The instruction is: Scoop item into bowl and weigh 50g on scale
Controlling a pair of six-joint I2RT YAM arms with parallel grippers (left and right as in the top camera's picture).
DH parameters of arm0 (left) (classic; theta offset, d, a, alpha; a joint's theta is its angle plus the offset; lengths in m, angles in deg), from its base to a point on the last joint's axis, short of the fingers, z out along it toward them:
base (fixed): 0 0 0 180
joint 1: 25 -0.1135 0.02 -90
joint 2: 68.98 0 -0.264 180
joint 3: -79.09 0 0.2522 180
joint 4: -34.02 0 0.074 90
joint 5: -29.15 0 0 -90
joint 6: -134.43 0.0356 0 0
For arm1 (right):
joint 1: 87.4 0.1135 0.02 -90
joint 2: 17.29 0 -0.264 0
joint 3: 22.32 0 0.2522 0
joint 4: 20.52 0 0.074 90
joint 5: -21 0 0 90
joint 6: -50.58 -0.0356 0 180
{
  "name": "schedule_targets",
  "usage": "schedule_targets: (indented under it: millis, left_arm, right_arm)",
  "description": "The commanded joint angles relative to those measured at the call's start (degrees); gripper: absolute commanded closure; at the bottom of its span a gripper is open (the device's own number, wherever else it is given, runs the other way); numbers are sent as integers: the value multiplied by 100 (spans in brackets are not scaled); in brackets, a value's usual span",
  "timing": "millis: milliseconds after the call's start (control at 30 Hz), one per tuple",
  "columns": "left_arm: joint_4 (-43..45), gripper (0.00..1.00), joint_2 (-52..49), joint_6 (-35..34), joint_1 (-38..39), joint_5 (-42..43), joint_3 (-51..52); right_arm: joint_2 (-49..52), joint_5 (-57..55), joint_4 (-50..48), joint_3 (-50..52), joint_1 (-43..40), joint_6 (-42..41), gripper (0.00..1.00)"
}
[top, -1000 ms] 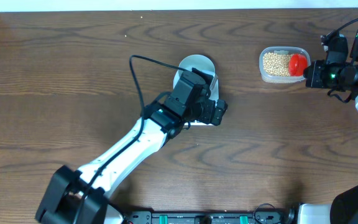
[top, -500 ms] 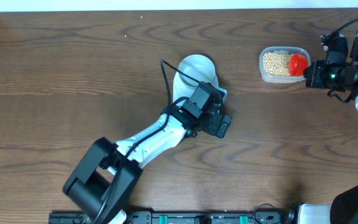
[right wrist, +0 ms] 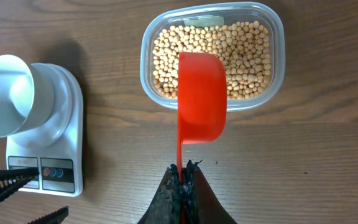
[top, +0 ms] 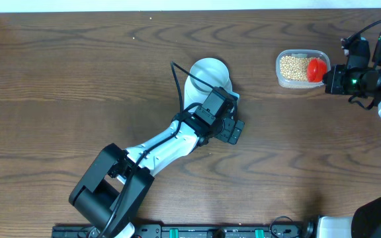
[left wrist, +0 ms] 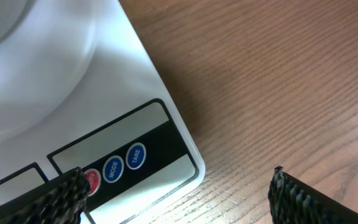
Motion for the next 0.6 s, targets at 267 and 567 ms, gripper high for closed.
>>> schedule_targets:
  millis: [267, 567]
  left_arm:
    - [74, 6, -210, 46, -17, -168, -20]
    - [92, 6, -315, -107, -24, -144, -20]
  right_arm:
    - [4, 101, 63, -68, -28, 98, 99]
    - [4, 101, 111, -68, -28, 96, 99]
